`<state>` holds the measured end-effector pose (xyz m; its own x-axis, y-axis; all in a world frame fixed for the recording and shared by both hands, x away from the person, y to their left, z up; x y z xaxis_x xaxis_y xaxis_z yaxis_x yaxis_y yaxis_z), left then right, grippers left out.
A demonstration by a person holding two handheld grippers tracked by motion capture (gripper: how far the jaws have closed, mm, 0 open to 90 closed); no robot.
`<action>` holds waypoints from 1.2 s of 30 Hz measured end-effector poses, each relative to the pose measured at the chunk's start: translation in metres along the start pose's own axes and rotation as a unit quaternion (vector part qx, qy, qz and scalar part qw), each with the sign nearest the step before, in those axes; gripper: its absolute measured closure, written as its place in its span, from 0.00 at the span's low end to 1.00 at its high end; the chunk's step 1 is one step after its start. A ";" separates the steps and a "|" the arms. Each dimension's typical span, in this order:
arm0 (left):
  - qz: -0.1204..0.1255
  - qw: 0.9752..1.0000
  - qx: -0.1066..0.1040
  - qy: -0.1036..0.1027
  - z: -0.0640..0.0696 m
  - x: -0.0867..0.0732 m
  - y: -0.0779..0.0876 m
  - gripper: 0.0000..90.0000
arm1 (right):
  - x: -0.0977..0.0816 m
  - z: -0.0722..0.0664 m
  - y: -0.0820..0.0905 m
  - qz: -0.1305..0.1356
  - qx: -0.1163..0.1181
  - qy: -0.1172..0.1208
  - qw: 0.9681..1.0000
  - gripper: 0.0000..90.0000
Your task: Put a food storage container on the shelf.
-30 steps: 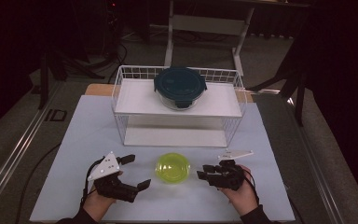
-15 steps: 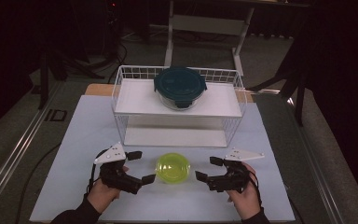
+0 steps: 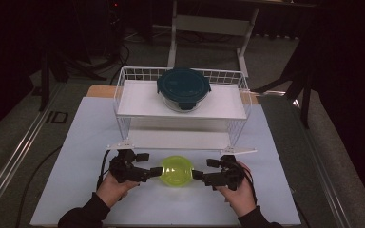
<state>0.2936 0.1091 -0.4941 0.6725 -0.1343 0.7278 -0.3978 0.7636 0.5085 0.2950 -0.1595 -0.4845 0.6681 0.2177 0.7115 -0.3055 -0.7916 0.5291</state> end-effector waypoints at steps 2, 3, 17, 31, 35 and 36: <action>-0.018 1.000 0.004 0.025 -0.003 -0.002 -0.005 0.16 | -0.001 0.003 -0.005 -0.008 0.004 -0.020 1.000 0.15; -0.025 0.999 0.005 0.034 -0.005 -0.003 -0.008 0.17 | -0.001 0.005 -0.007 -0.009 0.002 -0.027 1.000 0.17; -0.075 0.986 -0.024 0.144 -0.023 -0.011 -0.031 0.55 | -0.011 0.020 -0.027 -0.030 0.011 -0.148 0.989 0.57; -0.107 0.982 -0.022 0.151 -0.020 -0.014 -0.036 0.81 | -0.015 0.019 -0.035 -0.050 0.031 -0.201 0.978 0.81; -0.114 0.984 -0.013 0.137 -0.016 -0.013 -0.034 0.82 | -0.016 0.016 -0.035 -0.056 0.030 -0.201 0.977 0.82; -0.115 0.984 -0.010 0.139 -0.015 -0.014 -0.034 0.82 | -0.016 0.014 -0.034 -0.056 0.026 -0.196 0.979 0.83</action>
Point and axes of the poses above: each handheld gripper's, and its own axes: y roughly backward along the jaws, x roughly out of its top, z roughly to its right, the point moved 4 cm from there along -y, roughly forward along the jaws, and after that the axes turned 5 degrees about x, right-handed, at the moved point
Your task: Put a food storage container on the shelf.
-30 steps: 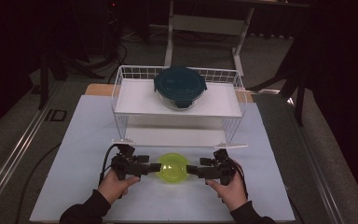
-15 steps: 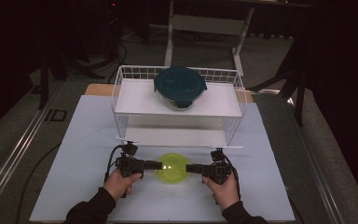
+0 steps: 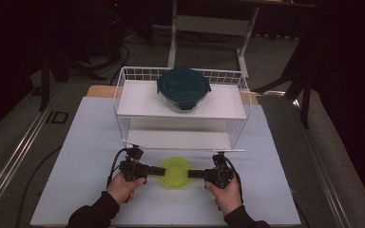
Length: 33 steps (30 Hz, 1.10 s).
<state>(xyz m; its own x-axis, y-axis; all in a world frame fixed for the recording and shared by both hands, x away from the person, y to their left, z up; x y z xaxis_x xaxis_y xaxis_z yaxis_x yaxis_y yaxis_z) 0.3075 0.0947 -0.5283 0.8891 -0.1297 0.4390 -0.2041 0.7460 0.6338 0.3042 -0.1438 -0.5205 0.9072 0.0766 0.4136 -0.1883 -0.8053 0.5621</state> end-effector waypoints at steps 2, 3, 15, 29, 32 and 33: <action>-0.003 1.000 0.006 0.004 0.001 -0.001 0.001 0.83 | -0.001 -0.002 0.000 0.001 -0.001 0.003 1.000 0.83; -0.004 1.000 0.010 0.004 0.002 -0.002 0.002 0.83 | -0.001 -0.003 0.000 0.002 -0.002 0.004 1.000 0.84; -0.003 1.000 0.025 0.009 0.008 -0.008 0.006 0.88 | -0.002 -0.012 0.001 0.007 -0.014 0.025 1.000 0.89; 0.019 0.999 0.026 -0.008 0.025 -0.001 0.028 0.89 | 0.005 -0.031 0.012 0.017 -0.018 0.061 0.998 0.90; 0.026 0.999 0.027 -0.015 0.030 0.003 0.035 0.89 | 0.009 -0.038 0.017 0.024 -0.017 0.073 0.997 0.90; 0.027 0.999 0.027 -0.015 0.032 0.004 0.036 0.89 | 0.010 -0.041 0.019 0.027 -0.016 0.075 0.997 0.90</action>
Point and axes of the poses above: each handheld gripper's, and its own axes: y roughly backward along the jaws, x roughly out of its top, z roughly to its right, the point moved 4 cm from there along -y, roughly forward along the jaws, and after that the axes turned 5 degrees about x, right-handed, at the moved point
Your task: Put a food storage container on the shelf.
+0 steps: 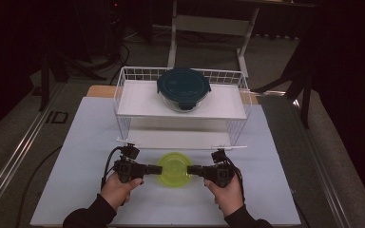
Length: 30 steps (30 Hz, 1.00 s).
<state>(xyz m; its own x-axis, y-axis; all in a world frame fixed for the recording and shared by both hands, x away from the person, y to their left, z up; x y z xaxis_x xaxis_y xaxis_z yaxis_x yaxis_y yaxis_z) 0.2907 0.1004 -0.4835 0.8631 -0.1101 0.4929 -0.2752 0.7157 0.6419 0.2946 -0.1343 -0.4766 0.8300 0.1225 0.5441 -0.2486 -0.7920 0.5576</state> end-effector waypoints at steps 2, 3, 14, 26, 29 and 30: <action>0.004 1.000 0.001 -0.003 0.004 0.003 0.004 0.89 | 0.003 -0.004 0.003 0.004 0.000 0.004 1.000 0.90; 0.004 1.000 0.002 -0.004 0.006 0.004 0.006 0.89 | 0.005 -0.005 0.004 0.004 -0.001 0.004 1.000 0.90; 0.032 0.999 -0.005 -0.024 0.031 0.028 0.038 0.89 | 0.029 -0.035 0.030 0.031 0.001 0.037 0.999 0.90; 0.067 0.997 -0.003 -0.042 0.060 0.059 0.074 0.89 | 0.062 -0.067 0.057 0.062 0.001 0.064 0.996 0.90; 0.090 0.994 0.006 -0.057 0.072 0.076 0.089 0.89 | 0.080 -0.080 0.068 0.077 0.002 0.073 0.994 0.90; 0.094 0.994 0.008 -0.059 0.074 0.080 0.092 0.89 | 0.084 -0.082 0.070 0.082 0.003 0.074 0.994 0.90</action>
Point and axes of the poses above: each handheld gripper's, and its own axes: y roughly backward along the jaws, x roughly out of its top, z roughly to its right, the point moved 4 cm from there along -y, roughly forward along the jaws, and after that the axes turned 5 degrees about x, right-handed, at the moved point
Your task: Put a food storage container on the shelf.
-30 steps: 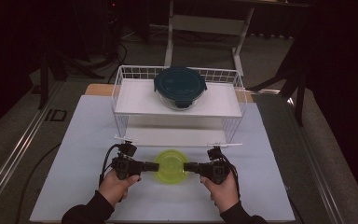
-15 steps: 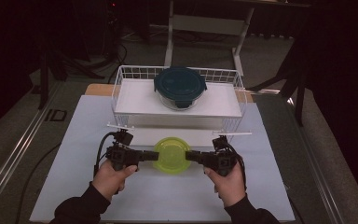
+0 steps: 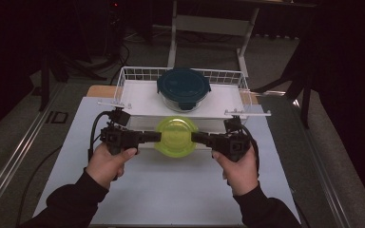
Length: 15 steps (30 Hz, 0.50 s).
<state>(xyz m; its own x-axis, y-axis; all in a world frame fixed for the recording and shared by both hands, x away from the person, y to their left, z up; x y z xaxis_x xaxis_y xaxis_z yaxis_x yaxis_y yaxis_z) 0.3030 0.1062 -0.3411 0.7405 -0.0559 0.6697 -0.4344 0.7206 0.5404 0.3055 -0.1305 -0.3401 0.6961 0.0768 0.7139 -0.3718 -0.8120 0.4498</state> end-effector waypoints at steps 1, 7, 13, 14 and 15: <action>0.003 1.000 0.000 -0.003 0.001 0.005 0.002 0.89 | 0.004 -0.002 0.001 0.004 -0.001 0.002 1.000 0.90; 0.014 1.000 0.000 -0.019 0.010 0.030 0.011 0.89 | 0.029 -0.012 0.010 0.019 -0.006 0.015 1.000 0.90; 0.029 0.999 0.002 -0.026 0.015 0.052 0.017 0.89 | 0.053 -0.016 0.016 0.031 -0.011 0.022 0.999 0.90; 0.030 0.999 0.004 -0.030 0.015 0.056 0.018 0.89 | 0.057 -0.017 0.017 0.035 -0.009 0.024 0.999 0.90; 0.032 0.999 0.005 -0.032 0.016 0.060 0.019 0.89 | 0.060 -0.017 0.017 0.037 -0.010 0.026 0.999 0.90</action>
<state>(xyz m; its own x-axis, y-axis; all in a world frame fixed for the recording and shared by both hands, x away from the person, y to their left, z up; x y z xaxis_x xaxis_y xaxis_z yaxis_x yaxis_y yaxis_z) 0.3310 0.1054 -0.2829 0.6762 -0.0539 0.7348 -0.4857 0.7173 0.4996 0.3306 -0.1303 -0.2802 0.6338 0.0472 0.7721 -0.4331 -0.8054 0.4047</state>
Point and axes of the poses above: each handheld gripper's, and its own axes: y roughly backward along the jaws, x roughly out of its top, z roughly to its right, the point moved 4 cm from there along -y, roughly forward along the jaws, and after that the axes turned 5 degrees about x, right-handed, at the moved point
